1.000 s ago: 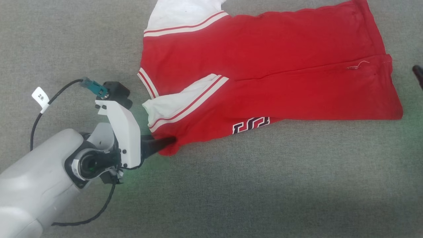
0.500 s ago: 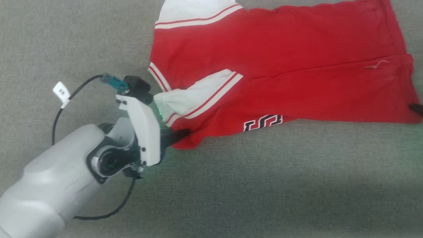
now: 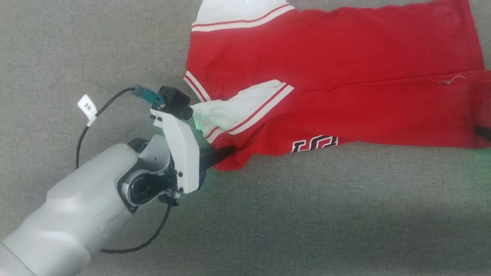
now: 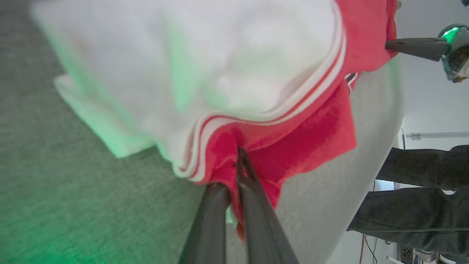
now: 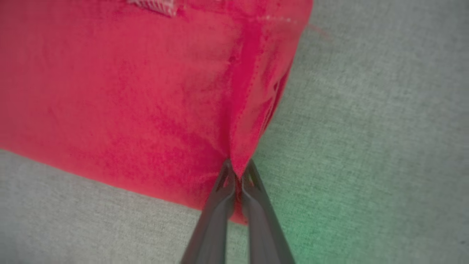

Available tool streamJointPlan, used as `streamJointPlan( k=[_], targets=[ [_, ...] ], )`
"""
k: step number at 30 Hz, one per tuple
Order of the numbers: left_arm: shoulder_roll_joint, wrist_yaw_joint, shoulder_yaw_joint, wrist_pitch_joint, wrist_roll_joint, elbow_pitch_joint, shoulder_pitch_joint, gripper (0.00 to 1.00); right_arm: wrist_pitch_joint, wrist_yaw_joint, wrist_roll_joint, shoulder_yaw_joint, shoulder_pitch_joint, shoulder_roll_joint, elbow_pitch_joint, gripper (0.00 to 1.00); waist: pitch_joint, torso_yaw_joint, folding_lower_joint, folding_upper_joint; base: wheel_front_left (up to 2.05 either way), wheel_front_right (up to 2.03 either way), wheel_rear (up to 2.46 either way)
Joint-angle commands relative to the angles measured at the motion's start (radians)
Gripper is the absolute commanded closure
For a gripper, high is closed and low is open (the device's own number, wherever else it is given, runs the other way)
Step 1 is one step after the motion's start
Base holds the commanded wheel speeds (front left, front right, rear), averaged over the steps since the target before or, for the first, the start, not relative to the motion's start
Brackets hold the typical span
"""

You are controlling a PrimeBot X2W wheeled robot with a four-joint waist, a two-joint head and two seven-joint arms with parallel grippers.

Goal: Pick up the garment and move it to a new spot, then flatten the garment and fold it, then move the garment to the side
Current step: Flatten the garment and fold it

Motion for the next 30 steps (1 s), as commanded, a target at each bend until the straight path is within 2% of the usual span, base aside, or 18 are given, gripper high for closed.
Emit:
streamJointPlan(
  k=[1, 9, 15, 19, 20, 21, 22, 23, 24, 30],
  targets=[
    [0.004, 0.000, -0.026, -0.001, 0.020, 0.018, 0.056, 1.00, -0.005, -0.002, 0.006, 0.018, 0.052, 0.009, 0.018, 1.00, -0.020, -0.003, 0.0000, -0.0001, 0.00, 0.00, 0.00],
    [0.147, -0.021, -0.013, -0.054, 0.005, -0.116, 0.160, 1.00, -0.081, -0.002, 0.062, -0.033, 0.205, -0.052, -0.056, 1.00, -0.096, -0.006, 0.0000, -0.0001, 0.00, 0.00, 0.00],
    [0.260, 0.015, -0.012, -0.090, 0.003, -0.278, 0.252, 1.00, -0.111, -0.002, 0.097, -0.091, 0.397, -0.104, -0.149, 1.00, -0.120, -0.005, 0.0000, -0.0001, 0.00, 0.00, 0.00],
    [0.292, 0.045, -0.012, -0.113, -0.002, -0.349, 0.293, 1.00, -0.145, -0.002, 0.095, -0.154, 0.497, -0.102, -0.208, 1.00, -0.122, -0.009, 0.0000, -0.0001, 0.00, 0.00, 0.00],
    [0.296, 0.053, -0.011, -0.121, -0.001, -0.358, 0.301, 1.00, -0.158, -0.002, 0.088, -0.174, 0.510, -0.094, -0.215, 0.82, -0.122, -0.011, 0.0000, -0.0001, 0.00, 0.00, 0.00],
    [0.299, 0.059, -0.010, -0.127, 0.006, -0.362, 0.306, 1.00, -0.167, -0.002, 0.078, -0.193, 0.525, -0.087, -0.226, 0.33, -0.122, -0.013, 0.0000, -0.0001, 0.00, 0.00, 0.00],
    [0.300, 0.066, -0.006, -0.140, 0.014, -0.366, 0.307, 0.72, -0.180, -0.002, 0.067, -0.212, 0.536, -0.079, -0.234, 0.00, -0.122, -0.014, 0.0000, -0.0001, 0.00, 0.00, 0.00],
    [0.302, 0.074, 0.000, -0.154, 0.015, -0.369, 0.310, 0.14, -0.197, -0.002, 0.053, -0.239, 0.541, -0.068, -0.240, 0.00, -0.122, -0.016, 0.0000, -0.0001, 0.00, 0.00, 0.00],
    [0.307, 0.078, 0.005, -0.166, 0.020, -0.373, 0.311, 0.00, -0.210, -0.002, 0.039, -0.262, 0.549, -0.058, -0.245, 0.00, -0.123, -0.018, 0.0000, -0.0001, 0.00, 0.00, 0.00],
    [0.346, 0.100, 0.056, -0.249, 0.034, -0.398, 0.314, 0.00, -0.302, -0.001, -0.051, -0.373, 0.543, 0.004, -0.301, 0.00, -0.123, -0.030, 0.0000, -0.0001, 0.00, 0.00, 0.00]
  ],
)
